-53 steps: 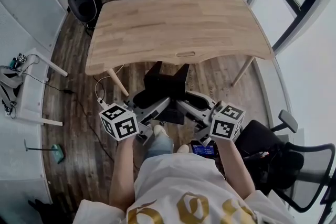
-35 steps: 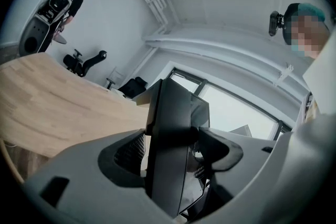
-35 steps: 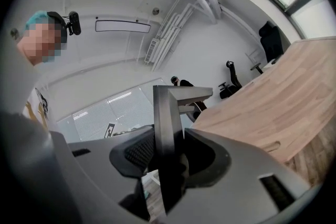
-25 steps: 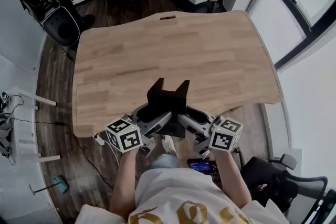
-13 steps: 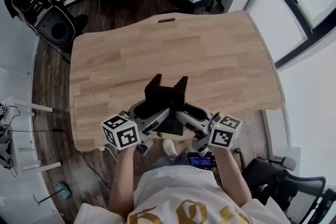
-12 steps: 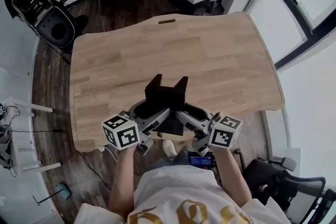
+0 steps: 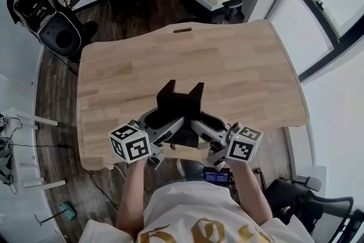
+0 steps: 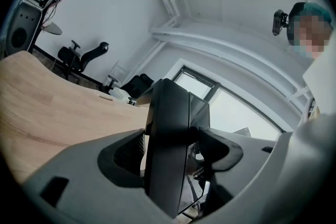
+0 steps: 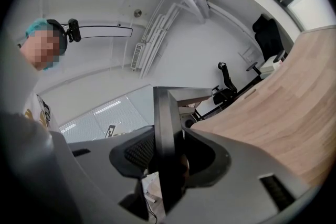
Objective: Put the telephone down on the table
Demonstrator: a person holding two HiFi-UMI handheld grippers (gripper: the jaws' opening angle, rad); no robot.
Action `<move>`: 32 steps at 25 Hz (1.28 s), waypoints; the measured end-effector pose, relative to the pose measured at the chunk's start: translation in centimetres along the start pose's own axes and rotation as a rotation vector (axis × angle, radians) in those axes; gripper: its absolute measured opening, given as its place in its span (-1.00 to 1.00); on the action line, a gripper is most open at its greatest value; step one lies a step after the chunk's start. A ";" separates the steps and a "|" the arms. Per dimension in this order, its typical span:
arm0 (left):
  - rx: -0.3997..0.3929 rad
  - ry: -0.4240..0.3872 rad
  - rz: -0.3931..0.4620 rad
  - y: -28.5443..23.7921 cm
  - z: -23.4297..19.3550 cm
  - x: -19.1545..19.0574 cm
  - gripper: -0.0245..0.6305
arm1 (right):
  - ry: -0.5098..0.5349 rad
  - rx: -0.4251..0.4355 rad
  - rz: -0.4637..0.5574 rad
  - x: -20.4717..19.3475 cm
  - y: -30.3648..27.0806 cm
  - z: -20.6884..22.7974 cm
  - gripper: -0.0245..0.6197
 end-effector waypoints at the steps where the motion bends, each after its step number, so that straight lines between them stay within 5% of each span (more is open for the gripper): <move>1: 0.001 0.000 -0.003 -0.2 -0.1 0.0 -0.01 | -0.003 0.001 0.001 0.0 0.0 0.2 -0.44; 32: 0.054 0.204 -0.070 -6.8 -11.0 -3.2 0.00 | -0.168 -0.079 -0.134 -0.3 -4.6 12.1 -0.44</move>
Point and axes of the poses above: the fingertips, and each gripper's own axes: y backward along the fingers, z to its right, x out of its top, the point moved 10 cm from there along y, backward along the fingers, and after that the axes turned 3 degrees about -y, right-handed, at the moved point
